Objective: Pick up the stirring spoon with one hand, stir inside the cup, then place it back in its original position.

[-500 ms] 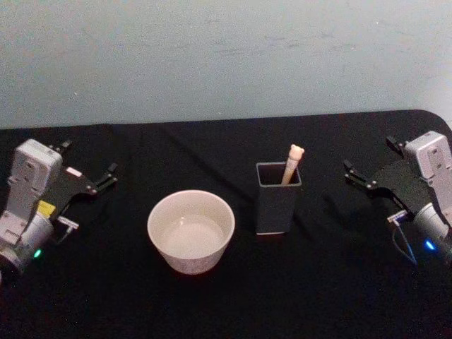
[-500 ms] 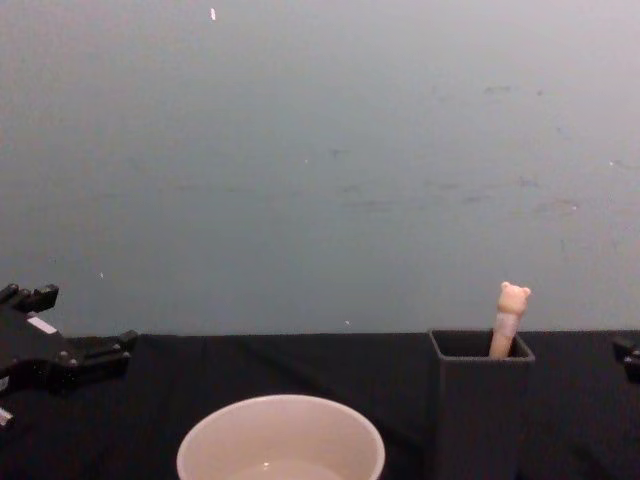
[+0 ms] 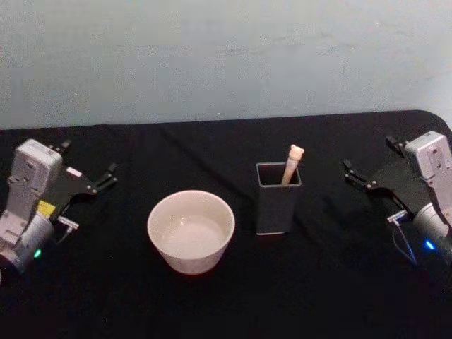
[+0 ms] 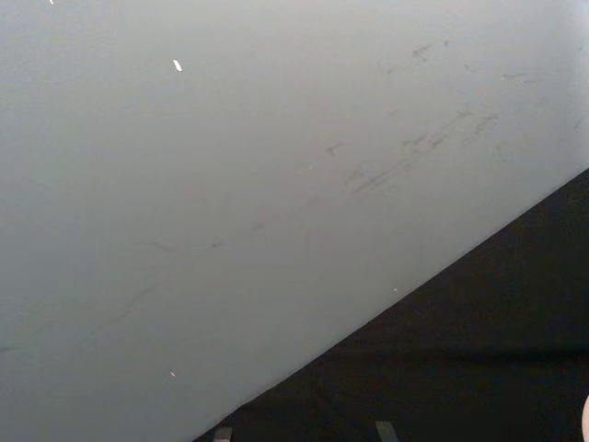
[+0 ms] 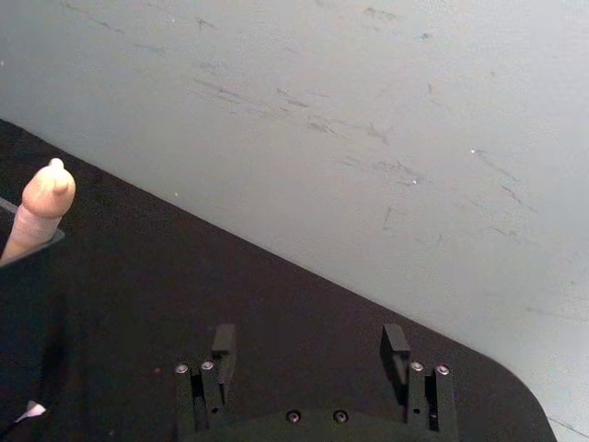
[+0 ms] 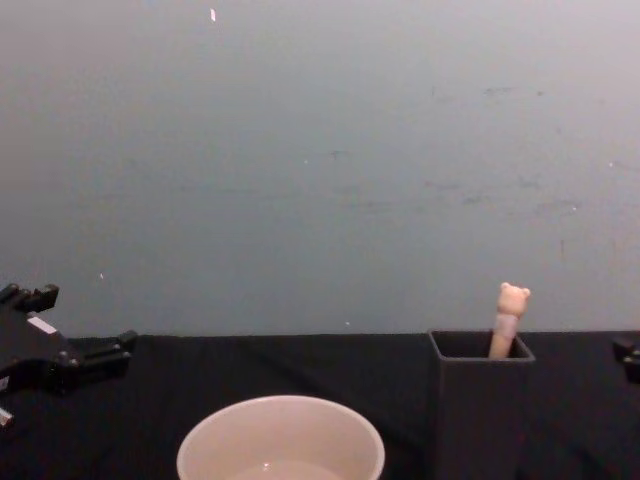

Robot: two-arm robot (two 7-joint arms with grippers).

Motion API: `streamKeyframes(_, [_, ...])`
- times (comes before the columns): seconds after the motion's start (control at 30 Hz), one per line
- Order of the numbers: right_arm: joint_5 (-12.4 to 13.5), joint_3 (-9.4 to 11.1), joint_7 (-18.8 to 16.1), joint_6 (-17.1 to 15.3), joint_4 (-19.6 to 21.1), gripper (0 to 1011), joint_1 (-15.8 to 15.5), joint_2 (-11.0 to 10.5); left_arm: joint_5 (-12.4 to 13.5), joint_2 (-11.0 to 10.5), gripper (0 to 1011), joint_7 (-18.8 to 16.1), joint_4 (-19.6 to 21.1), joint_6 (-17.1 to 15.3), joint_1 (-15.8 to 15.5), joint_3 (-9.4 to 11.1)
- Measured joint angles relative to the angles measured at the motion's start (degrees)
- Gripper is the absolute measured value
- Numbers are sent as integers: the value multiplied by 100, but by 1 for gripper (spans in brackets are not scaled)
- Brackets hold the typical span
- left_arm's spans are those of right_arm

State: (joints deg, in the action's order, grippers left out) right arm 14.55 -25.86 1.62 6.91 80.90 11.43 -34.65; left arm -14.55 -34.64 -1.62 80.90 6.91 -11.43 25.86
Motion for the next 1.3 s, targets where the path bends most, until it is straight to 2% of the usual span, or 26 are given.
streamKeyframes(1.3, [0, 0, 0, 0, 0, 1002, 0, 0, 0, 0, 1001, 0, 0, 0, 0, 0])
